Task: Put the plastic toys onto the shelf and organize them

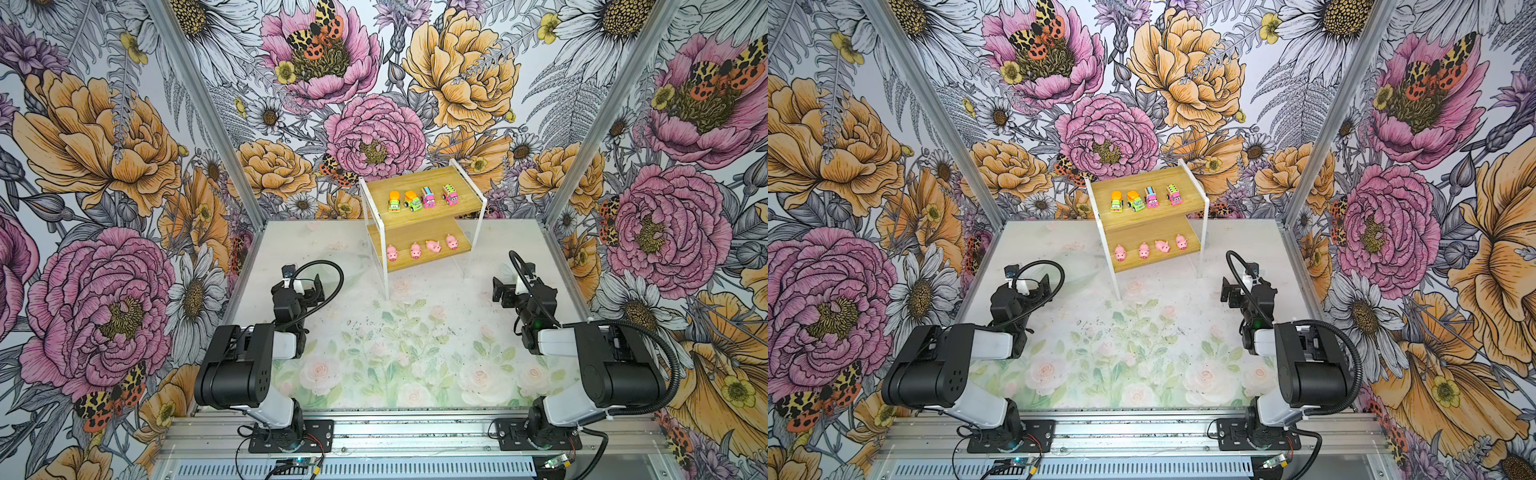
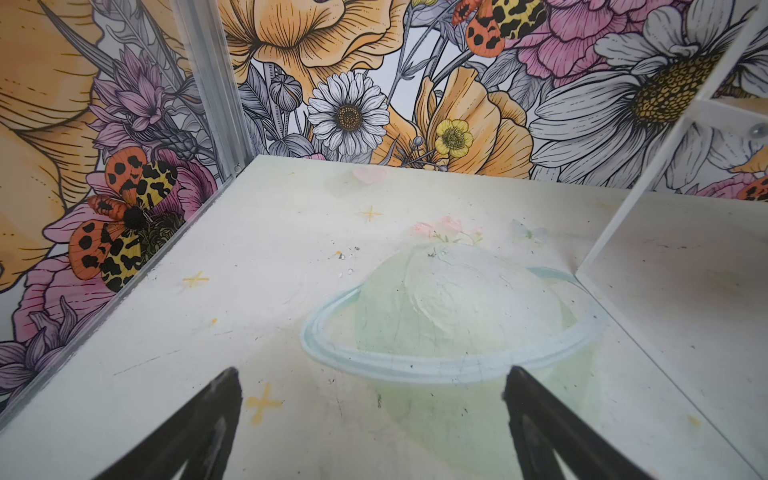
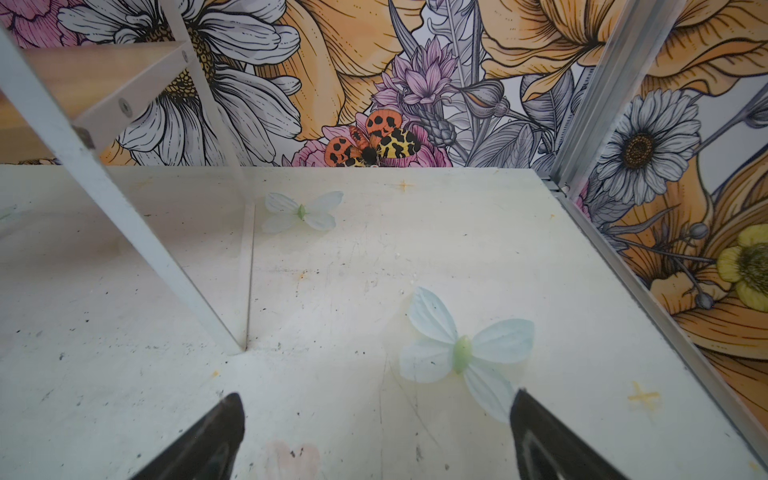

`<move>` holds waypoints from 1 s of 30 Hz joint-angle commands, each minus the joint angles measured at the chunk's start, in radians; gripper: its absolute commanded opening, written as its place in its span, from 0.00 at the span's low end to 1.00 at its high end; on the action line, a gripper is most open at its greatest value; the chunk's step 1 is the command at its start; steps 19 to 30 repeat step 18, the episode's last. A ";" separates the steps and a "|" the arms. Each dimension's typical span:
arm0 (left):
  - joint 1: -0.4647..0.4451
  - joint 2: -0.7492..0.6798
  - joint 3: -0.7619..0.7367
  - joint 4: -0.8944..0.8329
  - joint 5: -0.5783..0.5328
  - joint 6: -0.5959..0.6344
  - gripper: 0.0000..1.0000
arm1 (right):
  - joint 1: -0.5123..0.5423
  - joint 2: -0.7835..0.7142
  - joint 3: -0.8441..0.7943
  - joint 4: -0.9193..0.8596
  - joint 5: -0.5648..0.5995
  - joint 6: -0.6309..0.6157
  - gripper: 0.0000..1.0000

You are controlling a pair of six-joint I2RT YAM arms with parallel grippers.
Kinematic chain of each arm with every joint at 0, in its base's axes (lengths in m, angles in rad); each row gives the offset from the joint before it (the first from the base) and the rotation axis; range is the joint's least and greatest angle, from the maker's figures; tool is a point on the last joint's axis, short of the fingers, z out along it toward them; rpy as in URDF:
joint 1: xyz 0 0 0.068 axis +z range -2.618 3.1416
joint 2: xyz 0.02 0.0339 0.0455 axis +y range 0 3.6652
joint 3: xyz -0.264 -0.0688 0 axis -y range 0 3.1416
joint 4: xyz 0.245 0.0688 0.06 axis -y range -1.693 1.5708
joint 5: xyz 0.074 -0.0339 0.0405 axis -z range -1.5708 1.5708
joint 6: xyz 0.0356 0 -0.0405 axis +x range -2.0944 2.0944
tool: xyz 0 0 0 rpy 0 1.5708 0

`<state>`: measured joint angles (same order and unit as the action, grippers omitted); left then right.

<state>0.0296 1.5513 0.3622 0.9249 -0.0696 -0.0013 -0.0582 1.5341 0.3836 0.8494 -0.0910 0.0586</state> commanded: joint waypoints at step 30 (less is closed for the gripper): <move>-0.003 -0.002 0.012 0.019 -0.011 -0.011 0.99 | 0.011 0.003 0.012 0.009 0.019 -0.004 0.99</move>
